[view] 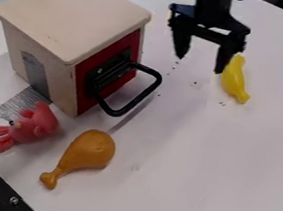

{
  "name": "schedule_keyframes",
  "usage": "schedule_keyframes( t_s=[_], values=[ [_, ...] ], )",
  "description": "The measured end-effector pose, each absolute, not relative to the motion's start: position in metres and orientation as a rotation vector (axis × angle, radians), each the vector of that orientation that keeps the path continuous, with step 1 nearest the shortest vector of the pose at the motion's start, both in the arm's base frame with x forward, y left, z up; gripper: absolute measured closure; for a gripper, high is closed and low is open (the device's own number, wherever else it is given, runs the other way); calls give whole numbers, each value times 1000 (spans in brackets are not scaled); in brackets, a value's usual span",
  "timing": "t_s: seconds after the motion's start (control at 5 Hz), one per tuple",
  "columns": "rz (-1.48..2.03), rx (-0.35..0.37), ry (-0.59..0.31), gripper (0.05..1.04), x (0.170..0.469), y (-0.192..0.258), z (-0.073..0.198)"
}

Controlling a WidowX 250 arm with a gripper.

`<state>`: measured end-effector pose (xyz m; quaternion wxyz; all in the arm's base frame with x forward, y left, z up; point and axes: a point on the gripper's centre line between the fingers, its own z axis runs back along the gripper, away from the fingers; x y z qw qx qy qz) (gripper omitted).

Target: Move the yellow object from the table to the top of the drawer

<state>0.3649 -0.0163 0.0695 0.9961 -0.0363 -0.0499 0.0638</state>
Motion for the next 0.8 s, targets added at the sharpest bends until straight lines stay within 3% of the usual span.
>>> schedule_keyframes(
  t_s=[0.4, 0.8],
  values=[
    [187, -84, -88, 83, 413, -32, 46],
    [165, -29, -36, 83, 434, -31, 20]
  ],
)
